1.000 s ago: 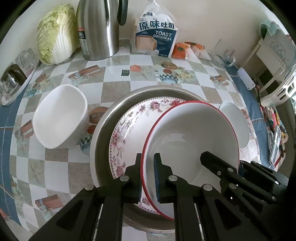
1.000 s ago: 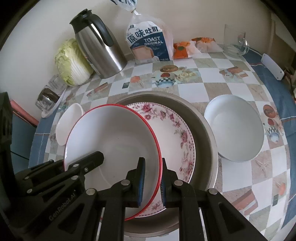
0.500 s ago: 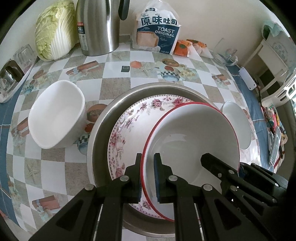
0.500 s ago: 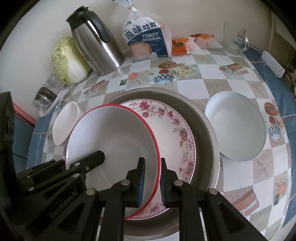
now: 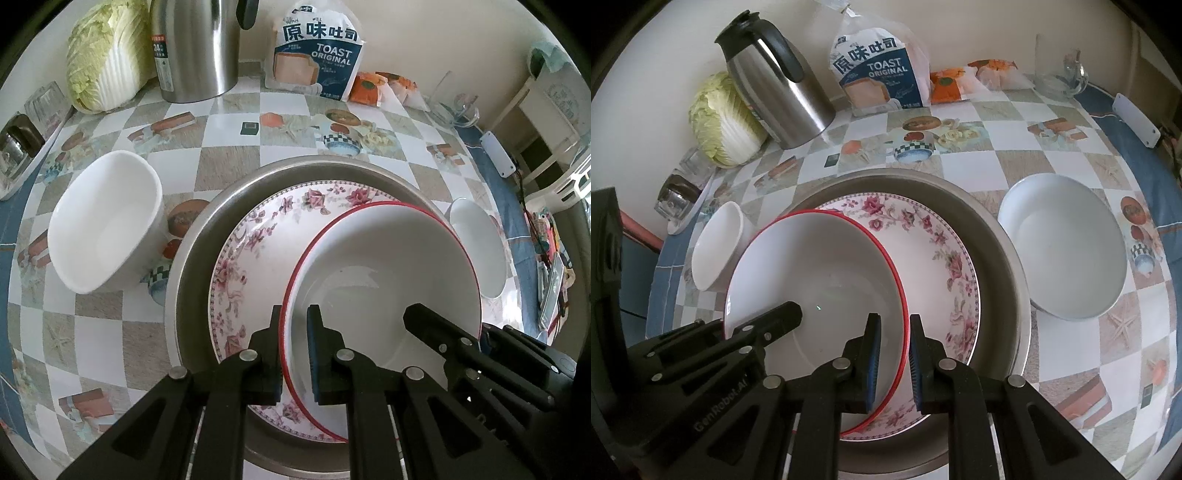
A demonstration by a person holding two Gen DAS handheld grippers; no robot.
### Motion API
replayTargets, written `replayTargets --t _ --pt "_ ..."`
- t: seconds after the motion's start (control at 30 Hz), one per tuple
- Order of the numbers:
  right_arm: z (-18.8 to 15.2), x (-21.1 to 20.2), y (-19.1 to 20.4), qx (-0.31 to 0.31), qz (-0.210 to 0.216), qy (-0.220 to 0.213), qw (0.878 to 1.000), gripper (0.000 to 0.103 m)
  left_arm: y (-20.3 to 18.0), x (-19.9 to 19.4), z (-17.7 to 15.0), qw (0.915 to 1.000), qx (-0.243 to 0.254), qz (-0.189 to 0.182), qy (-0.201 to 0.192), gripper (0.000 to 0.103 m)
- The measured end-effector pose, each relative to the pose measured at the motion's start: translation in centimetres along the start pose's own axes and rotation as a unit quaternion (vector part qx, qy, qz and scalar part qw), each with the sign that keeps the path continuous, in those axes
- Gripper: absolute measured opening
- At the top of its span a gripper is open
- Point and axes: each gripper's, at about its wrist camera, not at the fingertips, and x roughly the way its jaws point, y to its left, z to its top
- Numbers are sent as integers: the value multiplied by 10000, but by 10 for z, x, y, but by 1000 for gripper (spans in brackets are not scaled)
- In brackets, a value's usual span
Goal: Organize plates and bowls
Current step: 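Lower the red-rimmed bowl onto the floral plate in the basin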
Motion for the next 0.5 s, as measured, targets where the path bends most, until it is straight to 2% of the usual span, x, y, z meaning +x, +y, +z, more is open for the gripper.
replayTargets --t 0.5 --pt "3 3 -2 120 49 -2 9999 19 2 4 1 9998 -131 -111 41 10"
